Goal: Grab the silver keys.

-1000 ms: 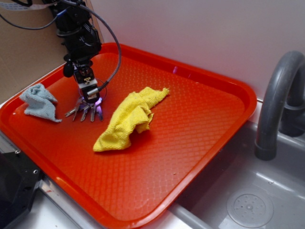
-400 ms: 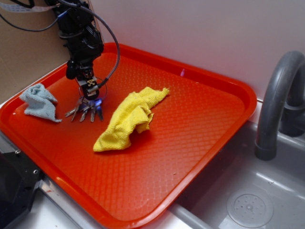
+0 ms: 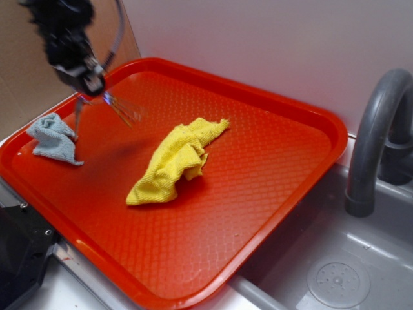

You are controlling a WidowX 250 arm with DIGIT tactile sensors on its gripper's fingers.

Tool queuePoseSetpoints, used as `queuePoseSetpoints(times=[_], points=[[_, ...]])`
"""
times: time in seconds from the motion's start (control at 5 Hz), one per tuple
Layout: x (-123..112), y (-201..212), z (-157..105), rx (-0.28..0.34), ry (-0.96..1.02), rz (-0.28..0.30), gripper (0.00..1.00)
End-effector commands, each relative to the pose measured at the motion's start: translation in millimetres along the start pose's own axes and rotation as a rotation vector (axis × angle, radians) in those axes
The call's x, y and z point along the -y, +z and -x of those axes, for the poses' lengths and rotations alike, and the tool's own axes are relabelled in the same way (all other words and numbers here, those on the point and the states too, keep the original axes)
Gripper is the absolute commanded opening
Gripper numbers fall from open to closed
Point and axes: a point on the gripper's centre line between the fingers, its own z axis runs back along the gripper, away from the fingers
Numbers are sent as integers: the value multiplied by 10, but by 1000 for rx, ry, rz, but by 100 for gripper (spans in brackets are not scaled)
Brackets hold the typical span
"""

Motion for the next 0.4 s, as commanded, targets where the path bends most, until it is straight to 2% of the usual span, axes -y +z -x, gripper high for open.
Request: queuePoseSetpoints(times=[0.0,0.2], points=[[365,1022,-165,28,115,-61,0],[454,1099,-227,-28,110,-147,0]])
